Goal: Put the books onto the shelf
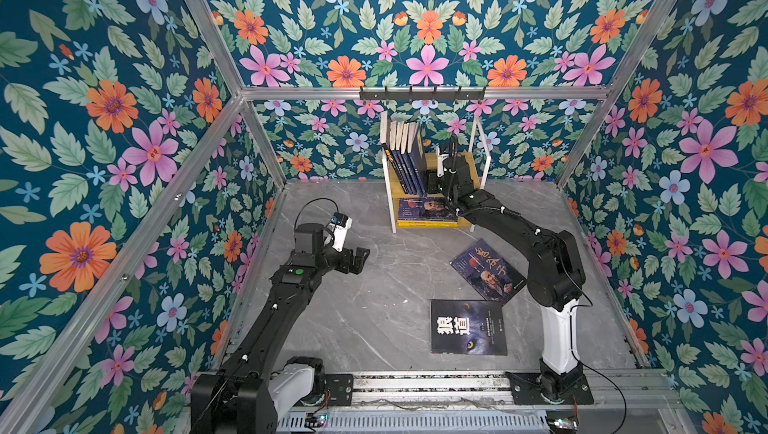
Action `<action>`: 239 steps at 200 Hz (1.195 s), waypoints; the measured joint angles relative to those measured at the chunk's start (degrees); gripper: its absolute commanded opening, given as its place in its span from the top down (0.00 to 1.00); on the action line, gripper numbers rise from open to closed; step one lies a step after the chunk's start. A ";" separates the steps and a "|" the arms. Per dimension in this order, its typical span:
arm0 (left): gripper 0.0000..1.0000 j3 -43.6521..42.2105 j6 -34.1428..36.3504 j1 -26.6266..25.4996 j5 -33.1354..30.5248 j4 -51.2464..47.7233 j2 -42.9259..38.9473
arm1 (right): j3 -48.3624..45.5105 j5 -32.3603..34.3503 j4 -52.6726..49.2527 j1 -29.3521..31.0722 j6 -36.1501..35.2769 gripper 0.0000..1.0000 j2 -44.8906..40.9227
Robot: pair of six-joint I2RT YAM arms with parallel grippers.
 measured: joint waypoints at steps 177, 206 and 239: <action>0.00 -0.96 -1.25 0.00 3.43 0.50 1.05 | -36.68 4.72 -1.79 0.74 5.88 0.28 -37.35; 0.00 -1.66 -1.70 0.00 6.01 1.27 2.25 | -43.85 6.34 -3.63 0.33 7.37 0.21 -42.27; 0.00 -1.70 -3.02 0.28 10.32 1.40 3.52 | -51.67 7.28 -6.19 -1.16 10.67 0.12 -47.50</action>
